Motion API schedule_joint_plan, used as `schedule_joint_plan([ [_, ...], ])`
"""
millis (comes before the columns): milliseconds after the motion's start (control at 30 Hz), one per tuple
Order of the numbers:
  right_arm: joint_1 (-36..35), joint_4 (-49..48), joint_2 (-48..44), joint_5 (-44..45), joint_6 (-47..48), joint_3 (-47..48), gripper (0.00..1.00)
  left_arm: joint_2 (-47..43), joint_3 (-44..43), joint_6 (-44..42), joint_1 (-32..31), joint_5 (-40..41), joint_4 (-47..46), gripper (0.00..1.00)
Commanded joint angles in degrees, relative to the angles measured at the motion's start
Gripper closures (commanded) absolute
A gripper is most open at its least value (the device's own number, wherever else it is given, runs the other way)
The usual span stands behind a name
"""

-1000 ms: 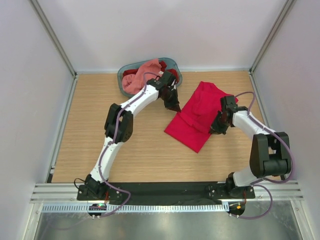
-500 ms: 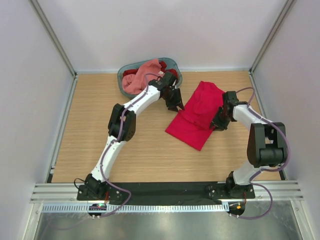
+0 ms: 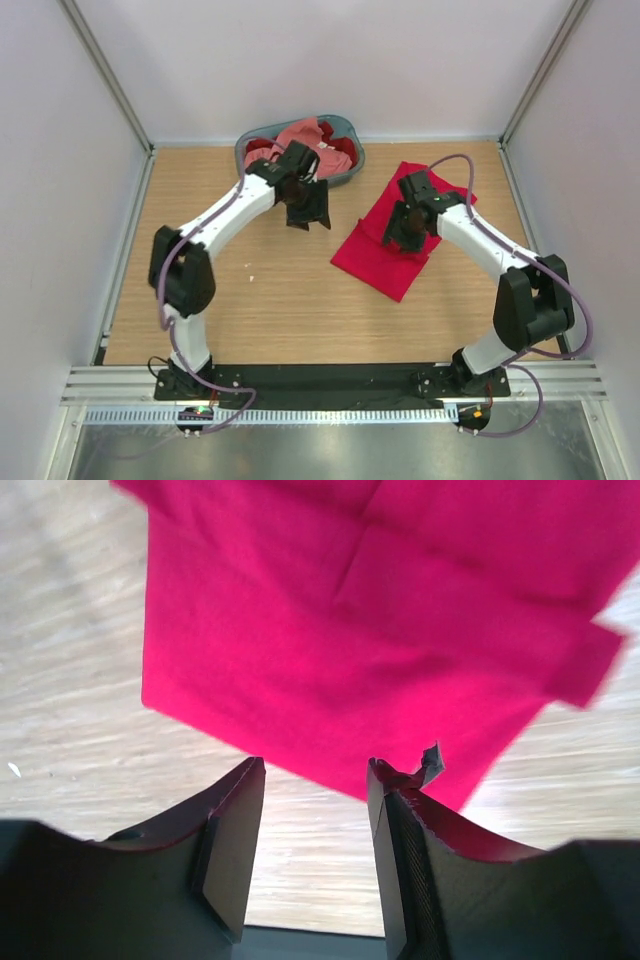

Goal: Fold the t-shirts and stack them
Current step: Fold the tshirt

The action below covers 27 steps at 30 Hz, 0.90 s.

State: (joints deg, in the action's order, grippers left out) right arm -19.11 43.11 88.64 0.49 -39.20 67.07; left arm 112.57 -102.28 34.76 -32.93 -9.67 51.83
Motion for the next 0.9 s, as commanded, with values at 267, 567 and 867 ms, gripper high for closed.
schedule_joint_plan([
  [267,-4.18,-3.04,14.27,9.88,-4.4,6.39,0.48,-24.41,25.54,-4.18,-0.56,-2.89,-0.95,0.43],
  [567,4.25,0.65,23.24,13.22,2.72,20.8,0.48,-24.95,25.99,-5.23,-1.0,-2.89,0.28,0.42],
  [867,8.21,6.72,13.33,4.8,7.65,19.99,0.42,-13.72,17.56,-8.83,-1.35,-5.27,-1.56,0.23],
])
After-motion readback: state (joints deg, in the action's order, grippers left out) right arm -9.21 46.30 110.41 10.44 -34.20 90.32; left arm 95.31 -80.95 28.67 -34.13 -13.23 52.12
